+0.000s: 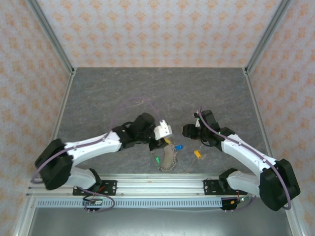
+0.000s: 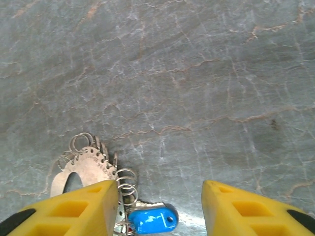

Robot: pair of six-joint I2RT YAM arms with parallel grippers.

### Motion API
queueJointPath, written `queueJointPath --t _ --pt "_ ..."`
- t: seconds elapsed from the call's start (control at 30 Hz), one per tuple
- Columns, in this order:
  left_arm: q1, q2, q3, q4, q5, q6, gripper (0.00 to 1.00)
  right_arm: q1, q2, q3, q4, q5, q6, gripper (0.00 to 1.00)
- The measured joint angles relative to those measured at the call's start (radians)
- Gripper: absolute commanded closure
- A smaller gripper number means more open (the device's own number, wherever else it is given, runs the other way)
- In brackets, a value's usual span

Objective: Put the keys on the keyring

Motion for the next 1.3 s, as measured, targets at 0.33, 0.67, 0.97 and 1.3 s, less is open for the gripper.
queueJointPath --t 0.33,0.67,0.97,1.3 --pt "0.036 -0.349 -0.221 0.190 -0.370 -0.363 0.65 0.023 0.099 0.013 0.052 -0.130 -0.041 0.57" --pt "0.037 -0.338 -0.225 0.004 -0.629 -0.825 0.38 0.099 0.263 0.097 0.026 -0.160 -0.085 0.56" --pt "0.039 -0.311 -0.259 -0.053 -0.602 -1.057 0.44 0.108 0.357 0.120 0.016 -0.176 -0.066 0.57" --pt "0.039 -0.143 -0.280 -0.021 -0.421 -1.165 0.62 0.116 0.389 0.121 0.022 -0.237 -0.055 0.60"
